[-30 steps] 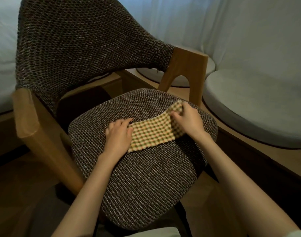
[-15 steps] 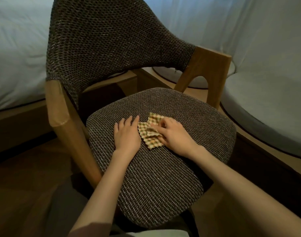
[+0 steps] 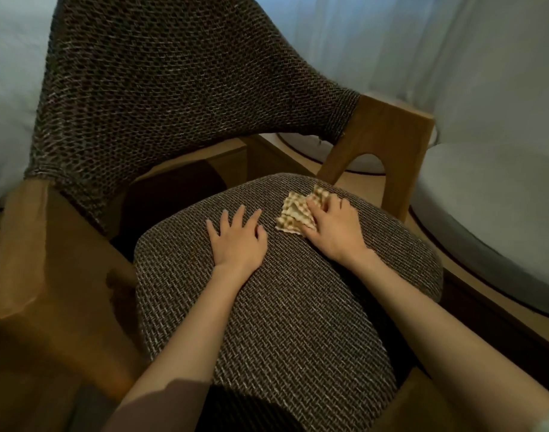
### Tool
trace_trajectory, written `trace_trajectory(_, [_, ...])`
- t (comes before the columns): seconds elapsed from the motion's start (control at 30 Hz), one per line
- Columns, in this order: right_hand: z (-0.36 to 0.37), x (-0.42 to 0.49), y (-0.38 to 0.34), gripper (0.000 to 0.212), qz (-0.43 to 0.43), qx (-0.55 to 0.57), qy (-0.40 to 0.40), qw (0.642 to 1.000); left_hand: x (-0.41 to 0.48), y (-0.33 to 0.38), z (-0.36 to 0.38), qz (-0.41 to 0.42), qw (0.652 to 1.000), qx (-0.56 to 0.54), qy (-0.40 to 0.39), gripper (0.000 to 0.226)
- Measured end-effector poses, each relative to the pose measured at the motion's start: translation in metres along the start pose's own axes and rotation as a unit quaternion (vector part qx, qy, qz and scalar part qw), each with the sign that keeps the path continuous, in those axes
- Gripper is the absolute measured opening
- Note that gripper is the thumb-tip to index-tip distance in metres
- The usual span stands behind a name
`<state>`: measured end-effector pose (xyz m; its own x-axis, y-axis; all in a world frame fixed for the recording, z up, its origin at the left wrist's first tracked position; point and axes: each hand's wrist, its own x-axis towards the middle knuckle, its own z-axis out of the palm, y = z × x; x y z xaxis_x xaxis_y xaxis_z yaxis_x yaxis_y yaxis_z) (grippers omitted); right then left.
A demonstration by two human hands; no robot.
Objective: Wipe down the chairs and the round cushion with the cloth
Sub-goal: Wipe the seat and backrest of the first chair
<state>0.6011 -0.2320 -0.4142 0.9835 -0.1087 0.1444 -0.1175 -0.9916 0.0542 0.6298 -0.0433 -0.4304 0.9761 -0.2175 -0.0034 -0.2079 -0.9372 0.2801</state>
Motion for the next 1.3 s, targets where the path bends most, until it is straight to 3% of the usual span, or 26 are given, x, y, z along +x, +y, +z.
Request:
trace_trajectory(0.1, [0.008, 0.019, 0.006, 0.042, -0.039, 0.046, 0.071, 0.996, 0.008, 0.001, 0.005, -0.011, 1.000, 0.010, 0.017, 0.051])
trace_trajectory(0.27, [0.015, 0.077, -0.011, 0.030, 0.001, 0.113, 0.116, 0.987, 0.012, 0.002, 0.013, -0.015, 0.999, 0.007, 0.051, 0.051])
trace_trajectory(0.33, [0.018, 0.099, -0.024, 0.033, -0.022, 0.161, 0.089, 0.983, 0.012, 0.001, 0.013, -0.016, 0.998, 0.008, 0.064, 0.050])
trace_trajectory(0.43, [0.020, 0.115, -0.043, 0.035, -0.125, 0.221, 0.014, 0.967, 0.012, 0.003, 0.016, -0.017, 0.997, 0.013, 0.081, 0.051])
trace_trajectory(0.53, [0.017, 0.119, -0.033, 0.036, -0.178, 0.191, -0.004, 0.965, 0.012, 0.004, 0.016, -0.017, 0.997, 0.013, 0.072, 0.053])
trace_trajectory(0.6, [0.019, 0.119, -0.013, 0.034, -0.141, 0.127, 0.039, 0.981, 0.012, 0.004, 0.015, -0.016, 0.998, 0.005, 0.068, 0.053])
trace_trajectory(0.67, [0.021, 0.115, 0.006, 0.031, -0.041, 0.088, 0.081, 0.992, 0.012, 0.005, 0.014, -0.014, 0.998, 0.001, 0.066, 0.053])
trace_trajectory(0.77, [0.019, 0.110, 0.002, 0.026, 0.058, 0.065, 0.087, 0.992, 0.012, 0.005, 0.014, -0.014, 0.998, 0.001, 0.064, 0.053])
trace_trajectory(0.97, [0.009, 0.077, -0.029, 0.038, -0.134, 0.079, 0.015, 0.988, 0.010, 0.006, 0.011, -0.012, 0.998, 0.000, 0.060, 0.052])
trace_trajectory(1.03, [0.003, 0.067, -0.004, 0.040, -0.117, 0.025, 0.023, 0.993, 0.008, 0.008, 0.011, -0.009, 0.998, -0.001, 0.055, 0.053])
trace_trajectory(1.17, [-0.003, 0.041, 0.036, 0.037, 0.045, 0.013, 0.059, 0.997, 0.005, 0.015, 0.014, 0.023, 0.999, -0.009, 0.045, 0.054])
trace_trajectory(1.23, [-0.005, 0.026, 0.020, 0.037, 0.035, 0.028, 0.053, 0.998, 0.003, 0.017, 0.014, 0.037, 0.998, -0.013, 0.043, 0.054])
trace_trajectory(1.3, [-0.002, 0.005, -0.001, 0.039, -0.044, 0.054, 0.042, 0.997, 0.003, 0.016, 0.014, 0.042, 0.998, -0.016, 0.039, 0.053])
